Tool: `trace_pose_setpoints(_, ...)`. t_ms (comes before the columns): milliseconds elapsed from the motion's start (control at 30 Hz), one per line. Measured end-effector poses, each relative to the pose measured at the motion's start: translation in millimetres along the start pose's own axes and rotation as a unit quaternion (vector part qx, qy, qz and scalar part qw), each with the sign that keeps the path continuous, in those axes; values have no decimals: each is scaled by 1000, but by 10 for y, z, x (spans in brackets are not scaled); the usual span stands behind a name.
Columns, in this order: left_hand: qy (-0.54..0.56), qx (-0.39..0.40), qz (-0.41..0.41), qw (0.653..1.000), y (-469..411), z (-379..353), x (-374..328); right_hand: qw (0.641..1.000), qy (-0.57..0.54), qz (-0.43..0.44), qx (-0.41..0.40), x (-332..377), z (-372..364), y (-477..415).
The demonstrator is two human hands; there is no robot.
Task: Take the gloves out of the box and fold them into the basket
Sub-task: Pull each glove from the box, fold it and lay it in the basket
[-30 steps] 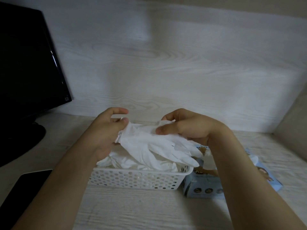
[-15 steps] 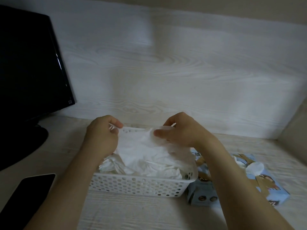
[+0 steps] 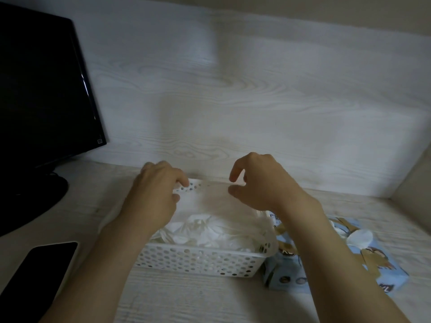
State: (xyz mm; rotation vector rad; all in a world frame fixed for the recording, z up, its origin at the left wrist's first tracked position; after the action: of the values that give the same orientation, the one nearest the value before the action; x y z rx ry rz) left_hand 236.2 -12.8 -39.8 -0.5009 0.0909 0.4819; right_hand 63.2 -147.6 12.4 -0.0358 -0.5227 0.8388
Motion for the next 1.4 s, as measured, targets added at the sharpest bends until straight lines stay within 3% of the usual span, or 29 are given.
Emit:
trace_pose_setpoints(100, 140, 136, -12, 981, 44, -26, -95, 990, -10, 8, 138, 50, -31, 71)
trace_pose_setpoints(167, 153, 240, -24, 958, 86, -78, -140, 979, 44, 7, 199, 36, -121, 83)
trace_pose_setpoints(467, 38, 322, -48, 945, 137, -102, -172, 969, 96, 6, 229, -93, -567, 52)
trace_pose_setpoints(567, 113, 257, -45, 959, 110, -105, -188, 980, 67, 35, 184, -95, -498, 66)
trace_pose_setpoints(767, 193, -11, -71, 979, 115, 88, -529, 991, -68, 117, -10, -228, -190, 288)
trace_pose_setpoints(867, 168, -78, -144, 972, 242, 139, -750, 973, -147, 116, -134, -455, 36, 484)
trace_pose_setpoints(1000, 98, -178, -268, 942, 513, 154, -1120, 963, -132, 117, -203, -849, 312, 801)
trace_pose_setpoints(1100, 73, -227, -327, 914, 713, 8, -1408, 967, -168, 104, -159, -1128, 388, 963)
trace_pose_setpoints(1267, -9, -212, -324, 922, 818, -350, -1678, 942, -326, 78, -16, -1425, 266, 1059)
trace_pose_setpoints(1400, -36, -200, -317, 927, 800, -427, -1744, 947, -308, 86, -40, -1461, 214, 1035)
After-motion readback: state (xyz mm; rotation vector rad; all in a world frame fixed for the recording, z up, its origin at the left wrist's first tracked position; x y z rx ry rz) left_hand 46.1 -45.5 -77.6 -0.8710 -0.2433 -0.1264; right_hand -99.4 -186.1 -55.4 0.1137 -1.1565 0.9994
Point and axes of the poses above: each hand's wrist, its own y-axis away from the middle knuckle, its own z-axis out of the back of the hand, x = y × z, the point moved 3 cm from there along -y, towards the middle knuckle, and after that the axes turned 10 degrees about -y, right-handed, at the moved point
